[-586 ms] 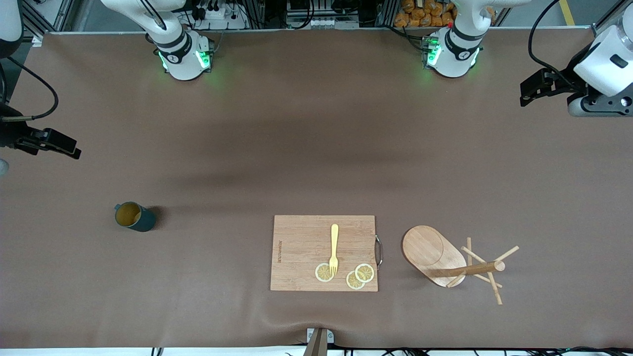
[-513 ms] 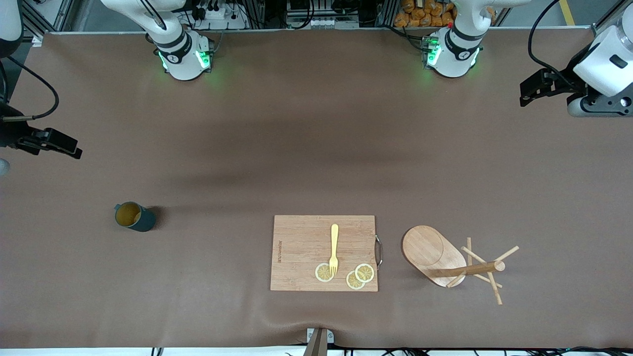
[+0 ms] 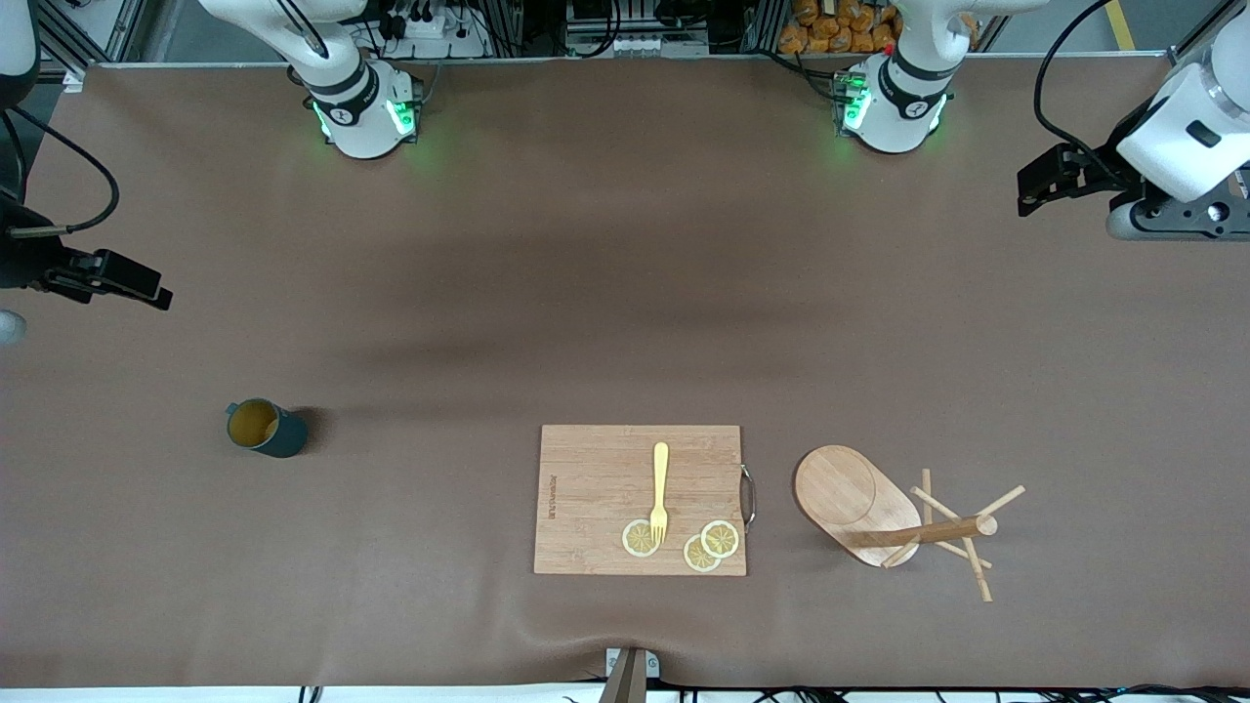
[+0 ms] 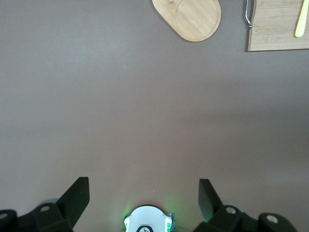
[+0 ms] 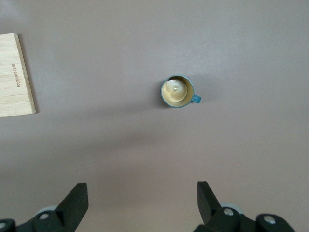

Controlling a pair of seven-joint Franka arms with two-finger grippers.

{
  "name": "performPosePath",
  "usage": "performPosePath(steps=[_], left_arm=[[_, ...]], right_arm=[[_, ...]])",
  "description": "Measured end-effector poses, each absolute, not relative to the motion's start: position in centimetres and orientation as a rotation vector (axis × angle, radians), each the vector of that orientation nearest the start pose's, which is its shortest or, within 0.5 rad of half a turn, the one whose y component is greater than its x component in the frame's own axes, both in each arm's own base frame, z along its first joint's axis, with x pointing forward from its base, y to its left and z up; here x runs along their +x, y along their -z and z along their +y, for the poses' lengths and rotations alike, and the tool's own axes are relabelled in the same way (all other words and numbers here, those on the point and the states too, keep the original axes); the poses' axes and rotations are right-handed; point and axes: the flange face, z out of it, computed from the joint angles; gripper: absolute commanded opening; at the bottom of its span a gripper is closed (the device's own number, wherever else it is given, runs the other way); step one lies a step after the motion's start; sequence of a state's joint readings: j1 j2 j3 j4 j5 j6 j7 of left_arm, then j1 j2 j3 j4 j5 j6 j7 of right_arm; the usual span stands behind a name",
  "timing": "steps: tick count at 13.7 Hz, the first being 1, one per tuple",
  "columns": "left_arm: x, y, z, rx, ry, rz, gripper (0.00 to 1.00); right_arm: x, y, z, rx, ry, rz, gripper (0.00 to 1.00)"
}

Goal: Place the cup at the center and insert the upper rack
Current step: 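Reach the right gripper toward the teal mug, then close the right gripper on the teal mug's rim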

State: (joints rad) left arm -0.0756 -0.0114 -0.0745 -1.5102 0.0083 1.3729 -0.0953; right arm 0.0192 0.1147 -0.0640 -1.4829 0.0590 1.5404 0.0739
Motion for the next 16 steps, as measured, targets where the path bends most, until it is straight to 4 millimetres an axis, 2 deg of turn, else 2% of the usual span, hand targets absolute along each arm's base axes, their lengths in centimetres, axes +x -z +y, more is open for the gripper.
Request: performPosePath(steps=[2,4,7,9,11,13,16], left_arm=[[52.2,-64.3,-8.9,-3.108,-0.191,0.116,1.0],[52.2,-64.3,-9.3,-3.107,-0.192,0.127,1.0],[52.2,-64.2,-9.3,-3.107,-0.191,0.126,1.0],[52.1,-64.2,-9.8,-3.105,-0.192,0.141,1.0],[52.0,-64.1,-10.5,-3.103,-0.193,0.161,1.0],[52.0,-63.9,-10.8,-3.102,-0.199,0.165,1.0],[52.3,-63.5,-10.9,-3.102,-0.205,0.137,1.0]], right_arm=[[60.0,-57.8,-1.8,-3.086,-0.074,0.188,1.0],[62.2,-53.9,-1.9,-3.091,-0.06,0.194,1.0],[65.0,-46.3,-2.0,-3.098,-0.013,0.196,1.0],[65.6,-40.5,-2.2,-3.107,0.012,0.145,1.0],[65.7,-35.8,-2.3,-3.114,0.016,0.12,1.0],[65.9,-32.8,-2.3,-3.119,0.01,0.084,1.0],[66.2,-29.7,-2.5,-3.125,0.007,0.023,1.0]])
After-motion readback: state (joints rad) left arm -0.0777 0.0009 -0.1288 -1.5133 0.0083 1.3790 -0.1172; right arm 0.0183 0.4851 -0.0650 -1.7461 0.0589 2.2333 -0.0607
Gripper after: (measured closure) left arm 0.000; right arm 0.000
